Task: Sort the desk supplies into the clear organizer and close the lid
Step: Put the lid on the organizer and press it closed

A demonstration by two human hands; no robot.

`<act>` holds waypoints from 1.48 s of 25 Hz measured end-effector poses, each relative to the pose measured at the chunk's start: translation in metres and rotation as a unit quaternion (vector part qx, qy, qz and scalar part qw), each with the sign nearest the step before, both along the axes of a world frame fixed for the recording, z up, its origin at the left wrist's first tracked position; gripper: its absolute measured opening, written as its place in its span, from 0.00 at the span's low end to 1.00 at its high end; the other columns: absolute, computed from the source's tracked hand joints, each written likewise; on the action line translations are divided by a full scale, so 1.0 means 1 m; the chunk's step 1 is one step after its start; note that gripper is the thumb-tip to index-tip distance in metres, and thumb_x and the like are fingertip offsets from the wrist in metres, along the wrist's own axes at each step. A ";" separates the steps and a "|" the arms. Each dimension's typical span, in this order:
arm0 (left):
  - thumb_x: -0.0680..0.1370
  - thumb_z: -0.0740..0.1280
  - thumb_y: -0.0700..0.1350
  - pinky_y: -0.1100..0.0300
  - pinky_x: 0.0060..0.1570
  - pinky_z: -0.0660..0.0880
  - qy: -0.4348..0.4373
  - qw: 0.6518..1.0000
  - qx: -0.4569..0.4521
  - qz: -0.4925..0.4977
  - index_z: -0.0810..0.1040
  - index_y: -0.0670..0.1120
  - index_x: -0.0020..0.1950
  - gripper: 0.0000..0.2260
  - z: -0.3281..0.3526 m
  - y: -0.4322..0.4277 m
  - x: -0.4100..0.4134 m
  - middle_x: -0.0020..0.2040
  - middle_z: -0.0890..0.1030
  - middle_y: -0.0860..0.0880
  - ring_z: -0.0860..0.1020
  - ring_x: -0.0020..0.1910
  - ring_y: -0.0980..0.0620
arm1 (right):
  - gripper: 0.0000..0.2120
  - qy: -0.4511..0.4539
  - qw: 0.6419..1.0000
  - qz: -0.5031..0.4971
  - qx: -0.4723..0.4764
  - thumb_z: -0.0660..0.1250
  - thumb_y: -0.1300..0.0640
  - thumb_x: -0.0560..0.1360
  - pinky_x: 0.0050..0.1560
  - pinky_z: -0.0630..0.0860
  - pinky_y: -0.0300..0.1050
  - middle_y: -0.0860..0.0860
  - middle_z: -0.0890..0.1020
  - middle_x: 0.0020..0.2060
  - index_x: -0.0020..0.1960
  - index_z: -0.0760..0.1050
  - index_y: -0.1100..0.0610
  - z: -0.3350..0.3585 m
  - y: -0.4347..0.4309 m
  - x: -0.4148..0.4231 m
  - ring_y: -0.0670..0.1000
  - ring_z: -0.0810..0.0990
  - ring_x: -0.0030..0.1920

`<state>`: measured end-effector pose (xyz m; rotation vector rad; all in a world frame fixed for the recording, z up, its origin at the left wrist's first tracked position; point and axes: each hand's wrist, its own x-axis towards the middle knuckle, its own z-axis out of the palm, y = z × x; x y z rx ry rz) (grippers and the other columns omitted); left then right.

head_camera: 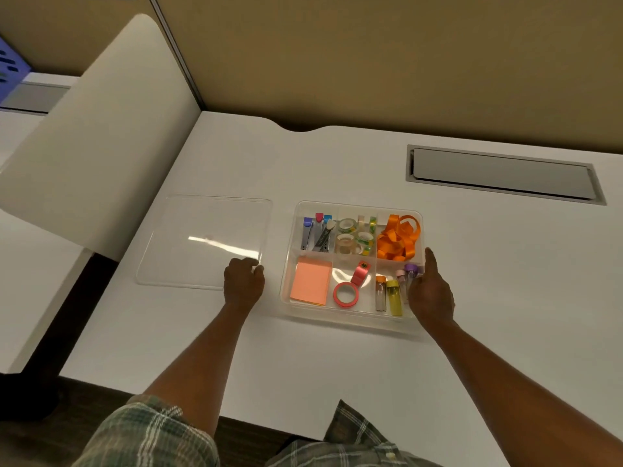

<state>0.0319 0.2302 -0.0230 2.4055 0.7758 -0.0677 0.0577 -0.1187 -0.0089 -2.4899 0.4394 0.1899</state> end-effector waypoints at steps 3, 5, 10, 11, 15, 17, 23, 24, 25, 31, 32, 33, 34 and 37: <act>0.77 0.67 0.42 0.49 0.58 0.70 0.053 0.995 0.067 -0.055 0.77 0.39 0.58 0.11 -0.007 -0.013 0.000 0.54 0.77 0.38 0.76 0.55 0.38 | 0.28 -0.002 1.000 -0.020 -0.009 0.60 0.52 0.82 0.56 0.77 0.64 0.59 0.80 0.62 0.79 0.55 0.54 0.003 -0.026 0.001 0.66 0.81 0.57; 0.77 0.65 0.40 0.50 0.57 0.70 0.065 0.992 0.099 -0.051 0.73 0.38 0.58 0.11 -0.009 -0.025 -0.001 0.55 0.76 0.39 0.75 0.56 0.38 | 0.28 0.000 0.999 -0.032 -0.009 0.60 0.53 0.82 0.55 0.77 0.64 0.60 0.80 0.62 0.79 0.56 0.54 0.005 -0.041 0.000 0.66 0.80 0.58; 0.78 0.59 0.36 0.49 0.54 0.74 0.095 0.989 0.110 0.000 0.73 0.37 0.56 0.08 -0.009 -0.053 0.001 0.55 0.78 0.38 0.78 0.55 0.37 | 0.27 0.005 0.999 -0.051 -0.008 0.61 0.54 0.82 0.55 0.78 0.64 0.60 0.79 0.63 0.79 0.56 0.55 0.007 -0.070 -0.005 0.66 0.81 0.57; 0.77 0.59 0.36 0.49 0.54 0.74 0.096 0.990 0.106 -0.003 0.73 0.37 0.55 0.08 -0.008 -0.059 0.002 0.54 0.78 0.38 0.78 0.55 0.37 | 0.27 0.008 0.998 -0.055 -0.008 0.61 0.55 0.82 0.55 0.78 0.64 0.60 0.79 0.63 0.79 0.56 0.55 0.007 -0.075 -0.006 0.66 0.81 0.57; 0.74 0.62 0.36 0.50 0.50 0.75 0.067 0.993 0.095 -0.034 0.72 0.38 0.53 0.08 0.002 -0.092 0.010 0.52 0.78 0.38 0.79 0.52 0.37 | 0.28 0.013 0.998 -0.061 -0.005 0.61 0.55 0.82 0.55 0.78 0.63 0.59 0.79 0.63 0.79 0.56 0.54 0.009 -0.095 -0.008 0.66 0.81 0.57; 0.73 0.62 0.37 0.51 0.46 0.75 0.036 0.993 0.102 -0.055 0.72 0.37 0.52 0.09 0.013 -0.113 0.018 0.50 0.77 0.39 0.79 0.49 0.37 | 0.28 0.017 0.998 -0.061 -0.007 0.62 0.55 0.82 0.55 0.78 0.63 0.59 0.80 0.62 0.79 0.56 0.54 0.009 -0.105 -0.008 0.65 0.81 0.56; 0.69 0.63 0.32 0.55 0.31 0.64 -0.107 0.969 0.191 -0.114 0.72 0.36 0.46 0.07 0.065 -0.150 0.060 0.40 0.76 0.37 0.77 0.36 0.36 | 0.27 0.032 0.998 -0.056 0.001 0.60 0.52 0.82 0.54 0.80 0.63 0.58 0.81 0.60 0.79 0.56 0.53 0.005 -0.127 -0.003 0.64 0.82 0.54; 0.70 0.62 0.32 0.56 0.31 0.64 -0.138 0.962 0.201 -0.123 0.72 0.36 0.46 0.06 0.074 -0.153 0.067 0.39 0.76 0.37 0.76 0.34 0.36 | 0.27 0.032 0.998 -0.052 0.006 0.60 0.52 0.82 0.54 0.80 0.63 0.58 0.81 0.60 0.79 0.56 0.53 0.004 -0.129 -0.003 0.63 0.82 0.54; 0.70 0.63 0.32 0.56 0.31 0.63 -0.170 0.956 0.204 -0.126 0.72 0.37 0.45 0.05 0.084 -0.157 0.074 0.39 0.76 0.38 0.76 0.33 0.37 | 0.27 0.033 0.998 -0.048 0.014 0.60 0.51 0.82 0.54 0.80 0.63 0.58 0.81 0.61 0.79 0.57 0.52 0.004 -0.131 -0.003 0.63 0.82 0.54; 0.75 0.66 0.37 0.61 0.30 0.66 -0.360 0.910 0.145 -0.146 0.73 0.38 0.46 0.03 0.143 -0.200 0.095 0.37 0.74 0.42 0.70 0.31 0.50 | 0.29 0.025 0.997 -0.028 0.074 0.60 0.46 0.81 0.63 0.75 0.59 0.59 0.77 0.67 0.77 0.60 0.57 0.004 -0.144 0.001 0.63 0.77 0.65; 0.75 0.65 0.37 0.63 0.30 0.66 -0.388 0.900 0.126 -0.152 0.72 0.38 0.45 0.03 0.153 -0.209 0.094 0.36 0.72 0.43 0.69 0.31 0.52 | 0.29 0.018 0.996 -0.029 0.082 0.61 0.45 0.81 0.63 0.74 0.58 0.59 0.76 0.68 0.77 0.61 0.58 0.007 -0.146 0.004 0.62 0.76 0.66; 0.75 0.64 0.38 0.66 0.31 0.66 -0.413 0.891 0.101 -0.156 0.71 0.39 0.43 0.04 0.162 -0.217 0.092 0.35 0.70 0.45 0.67 0.32 0.53 | 0.29 0.011 0.996 -0.033 0.088 0.61 0.45 0.81 0.63 0.74 0.56 0.59 0.76 0.68 0.76 0.62 0.58 0.011 -0.147 0.007 0.61 0.76 0.66; 0.75 0.63 0.39 0.68 0.31 0.64 -0.434 0.885 0.067 -0.157 0.68 0.41 0.41 0.05 0.171 -0.225 0.089 0.35 0.68 0.46 0.66 0.32 0.53 | 0.29 0.002 0.995 -0.040 0.093 0.61 0.44 0.81 0.63 0.73 0.55 0.59 0.76 0.68 0.76 0.63 0.58 0.015 -0.147 0.012 0.60 0.76 0.66; 0.76 0.61 0.39 0.58 0.29 0.69 -0.458 0.876 -0.069 -0.131 0.66 0.42 0.40 0.06 0.186 -0.244 0.079 0.33 0.68 0.43 0.68 0.31 0.48 | 0.28 -0.035 0.987 -0.076 0.135 0.56 0.39 0.81 0.66 0.73 0.55 0.57 0.75 0.69 0.74 0.65 0.56 0.033 -0.145 0.029 0.58 0.75 0.67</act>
